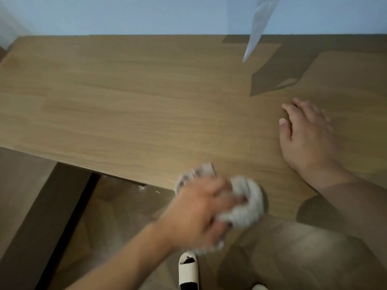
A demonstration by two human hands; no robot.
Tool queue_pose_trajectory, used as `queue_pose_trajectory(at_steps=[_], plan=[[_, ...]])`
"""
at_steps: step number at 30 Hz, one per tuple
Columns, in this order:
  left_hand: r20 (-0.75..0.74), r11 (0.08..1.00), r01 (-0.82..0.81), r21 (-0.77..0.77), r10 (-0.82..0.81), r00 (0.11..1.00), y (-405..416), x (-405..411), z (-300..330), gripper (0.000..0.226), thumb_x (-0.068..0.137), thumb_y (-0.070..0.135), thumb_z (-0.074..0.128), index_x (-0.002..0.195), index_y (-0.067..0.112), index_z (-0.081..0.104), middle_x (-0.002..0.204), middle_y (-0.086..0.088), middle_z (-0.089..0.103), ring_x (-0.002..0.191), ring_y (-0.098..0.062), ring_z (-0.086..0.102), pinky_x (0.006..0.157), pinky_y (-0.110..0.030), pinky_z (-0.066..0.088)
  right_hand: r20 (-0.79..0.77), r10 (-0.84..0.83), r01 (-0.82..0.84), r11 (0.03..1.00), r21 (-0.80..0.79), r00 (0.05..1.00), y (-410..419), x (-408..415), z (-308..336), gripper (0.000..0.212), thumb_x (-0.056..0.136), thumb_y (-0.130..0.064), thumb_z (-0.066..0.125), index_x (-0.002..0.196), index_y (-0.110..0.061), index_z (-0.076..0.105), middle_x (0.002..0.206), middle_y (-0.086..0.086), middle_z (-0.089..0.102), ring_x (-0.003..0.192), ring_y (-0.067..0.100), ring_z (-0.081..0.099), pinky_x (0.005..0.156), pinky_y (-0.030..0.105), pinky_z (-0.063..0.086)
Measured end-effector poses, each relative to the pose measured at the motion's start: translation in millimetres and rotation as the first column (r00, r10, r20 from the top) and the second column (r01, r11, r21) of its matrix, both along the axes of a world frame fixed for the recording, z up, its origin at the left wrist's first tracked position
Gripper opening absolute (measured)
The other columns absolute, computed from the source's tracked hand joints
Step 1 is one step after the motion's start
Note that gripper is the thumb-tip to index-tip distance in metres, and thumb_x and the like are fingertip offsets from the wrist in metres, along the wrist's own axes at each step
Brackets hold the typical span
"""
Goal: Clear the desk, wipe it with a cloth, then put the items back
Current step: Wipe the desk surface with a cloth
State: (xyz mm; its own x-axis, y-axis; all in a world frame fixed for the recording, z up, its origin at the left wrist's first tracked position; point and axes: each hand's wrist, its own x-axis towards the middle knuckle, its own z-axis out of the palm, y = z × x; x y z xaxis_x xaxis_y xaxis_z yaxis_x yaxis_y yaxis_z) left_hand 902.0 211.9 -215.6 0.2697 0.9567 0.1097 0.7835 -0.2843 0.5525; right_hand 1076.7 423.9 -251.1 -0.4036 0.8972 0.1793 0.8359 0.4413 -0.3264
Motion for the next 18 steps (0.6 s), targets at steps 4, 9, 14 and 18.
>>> queue_pose_trajectory(at_steps=[4,9,14,18], plan=[[0.093,0.937,-0.266,0.227,0.251,0.964,21.4,-49.3,32.2,0.013,0.088,0.017,0.048,0.094,0.013,0.059,0.089,-0.008,0.053,0.086,-0.015,0.047,0.073,-0.035,0.042,0.001,0.005,-0.005,1.000,-0.013,1.000,-0.2,0.0,3.4,0.039,0.103,-0.022,0.039,0.139,-0.012,0.052,0.152,0.011,0.043,0.143,0.029,0.033,0.121,0.049,0.019],[-0.113,0.370,-0.911,0.182,0.928,0.355,86.1,-170.7,16.5,0.035,0.085,0.027,0.039,0.105,0.004,0.057,0.111,-0.020,0.053,0.100,-0.037,0.053,0.084,-0.043,0.042,0.026,-0.007,0.008,1.000,-0.020,1.000,-1.1,0.8,4.1,0.041,0.104,-0.022,0.036,0.143,-0.013,0.047,0.154,0.009,0.039,0.146,0.026,0.029,0.123,0.047,0.015],[-0.178,0.505,-0.835,0.218,0.862,0.474,73.1,-51.1,-19.7,0.038,0.086,0.031,0.044,0.108,0.008,0.065,0.105,-0.021,0.059,0.086,-0.040,0.059,0.068,-0.041,0.044,0.028,-0.056,0.057,0.998,-0.029,0.998,-0.6,0.1,2.0,0.044,0.104,-0.022,0.034,0.145,-0.011,0.044,0.156,0.012,0.036,0.147,0.029,0.027,0.123,0.047,0.013],[-0.192,0.951,-0.301,0.066,0.308,0.932,29.6,65.1,-3.6,0.039,0.084,0.038,0.053,0.117,0.020,0.061,0.104,-0.007,0.058,0.083,-0.028,0.056,0.068,-0.034,0.043,0.020,-0.062,0.063,0.997,-0.036,0.998,-1.1,-2.0,3.7,0.050,0.098,-0.027,0.030,0.142,-0.012,0.049,0.154,0.012,0.040,0.145,0.030,0.031,0.121,0.048,0.017]])
